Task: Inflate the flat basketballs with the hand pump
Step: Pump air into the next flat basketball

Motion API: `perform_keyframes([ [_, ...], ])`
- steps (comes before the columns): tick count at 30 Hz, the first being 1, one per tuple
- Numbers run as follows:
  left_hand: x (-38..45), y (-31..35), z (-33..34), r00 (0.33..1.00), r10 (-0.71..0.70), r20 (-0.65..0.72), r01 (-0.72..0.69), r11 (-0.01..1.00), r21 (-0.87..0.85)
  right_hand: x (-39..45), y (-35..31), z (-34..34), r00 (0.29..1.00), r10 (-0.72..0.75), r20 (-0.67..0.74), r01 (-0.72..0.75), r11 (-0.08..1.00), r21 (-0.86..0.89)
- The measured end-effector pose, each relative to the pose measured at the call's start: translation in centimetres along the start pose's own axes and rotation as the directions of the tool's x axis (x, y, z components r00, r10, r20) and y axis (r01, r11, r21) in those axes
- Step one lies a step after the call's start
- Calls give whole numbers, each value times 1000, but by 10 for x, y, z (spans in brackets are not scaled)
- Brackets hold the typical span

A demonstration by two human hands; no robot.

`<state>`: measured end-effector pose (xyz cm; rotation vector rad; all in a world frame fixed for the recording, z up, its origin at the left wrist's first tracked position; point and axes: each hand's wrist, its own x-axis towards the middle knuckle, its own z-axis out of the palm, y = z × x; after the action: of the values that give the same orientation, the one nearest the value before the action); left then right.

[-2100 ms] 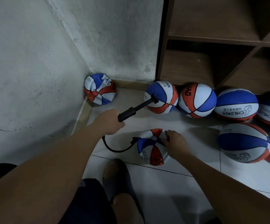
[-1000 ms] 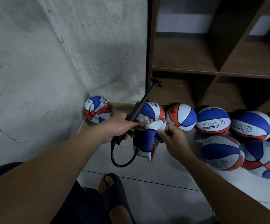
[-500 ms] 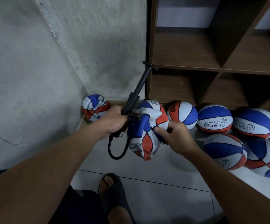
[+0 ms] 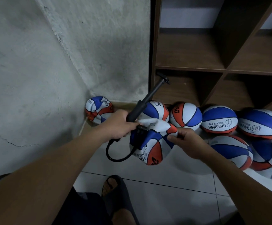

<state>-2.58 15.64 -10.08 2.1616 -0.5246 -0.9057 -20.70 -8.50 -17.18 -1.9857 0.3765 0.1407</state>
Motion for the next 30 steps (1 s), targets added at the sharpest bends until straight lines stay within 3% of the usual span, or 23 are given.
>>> perform_keyframes([
  [3, 3, -3, -1, 999, -3, -49, 1, 1000, -28, 6, -4, 4, 981, 55, -185, -38, 995, 97],
  [5, 6, -3, 1, 996, -16, -88, 12, 999, -45, 10, -14, 10, 972, 64, -225, -26, 986, 168],
  [13, 14, -16, 6, 985, -68, -156, 44, 987, -153, 13, -28, 36, 973, -153, -175, 153, 988, -12],
  [17, 17, -20, 3, 987, -116, -110, 87, 968, -236, 16, -22, 36, 973, -63, -223, 54, 997, -47],
  [22, 16, -11, 8, 983, -138, -119, 97, 948, -302, 18, -18, 46, 979, -46, -198, 62, 995, 77],
  [30, 20, -13, 17, 980, -143, -137, 109, 967, -228, 18, -14, 51, 982, -51, -183, 95, 965, 243],
])
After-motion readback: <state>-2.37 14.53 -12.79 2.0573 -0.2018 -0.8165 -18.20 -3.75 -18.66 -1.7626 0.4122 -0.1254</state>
